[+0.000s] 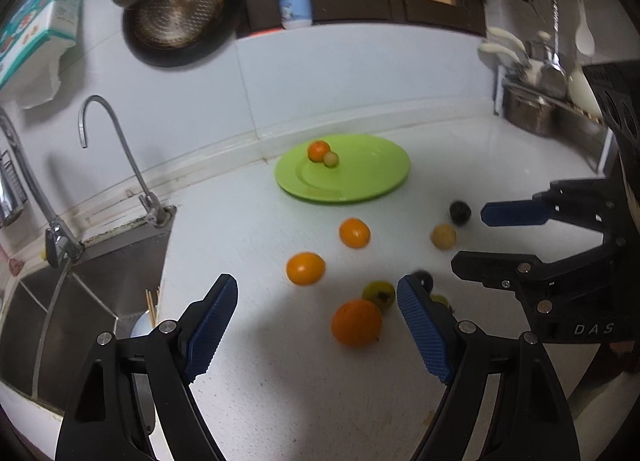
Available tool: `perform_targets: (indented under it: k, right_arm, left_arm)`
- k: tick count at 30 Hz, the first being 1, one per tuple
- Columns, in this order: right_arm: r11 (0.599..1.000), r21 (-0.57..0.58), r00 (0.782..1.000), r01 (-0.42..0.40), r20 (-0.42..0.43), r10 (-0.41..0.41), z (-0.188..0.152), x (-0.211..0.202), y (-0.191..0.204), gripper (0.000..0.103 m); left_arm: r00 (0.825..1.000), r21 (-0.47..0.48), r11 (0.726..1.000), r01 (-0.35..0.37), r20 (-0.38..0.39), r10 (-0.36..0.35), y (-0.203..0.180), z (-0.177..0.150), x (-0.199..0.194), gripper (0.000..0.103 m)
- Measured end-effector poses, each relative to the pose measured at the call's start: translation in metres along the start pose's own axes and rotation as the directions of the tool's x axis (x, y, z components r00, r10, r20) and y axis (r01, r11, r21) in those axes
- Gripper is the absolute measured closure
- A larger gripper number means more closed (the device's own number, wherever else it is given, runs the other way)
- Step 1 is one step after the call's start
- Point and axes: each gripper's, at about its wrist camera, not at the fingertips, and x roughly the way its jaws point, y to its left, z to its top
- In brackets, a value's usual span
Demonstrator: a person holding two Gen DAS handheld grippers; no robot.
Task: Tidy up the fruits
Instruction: 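Move both open grippers back toward the remaining fruits on the counter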
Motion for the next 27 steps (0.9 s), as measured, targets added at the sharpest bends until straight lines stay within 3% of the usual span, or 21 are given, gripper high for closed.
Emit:
perform_targets:
  k: [15, 27]
  right_arm:
    - [0.997, -0.028, 0.987, -0.071, -0.144, 0.066, -0.025, 0.037, 0.002, 0.051]
    - [0.992, 0.023, 0.973, -0.124, -0.191, 0.126, -0.030, 0.057, 0.002, 0.063]
  left_arm:
    - [0.989, 0.065, 0.992, 0.110, -0.105, -0.103, -0.013, -0.025, 0.039, 0.037]
    - [0.975, -0.001, 0.987, 0.159, -0.154, -0.158, -0.012, -0.028, 0.060, 0.052]
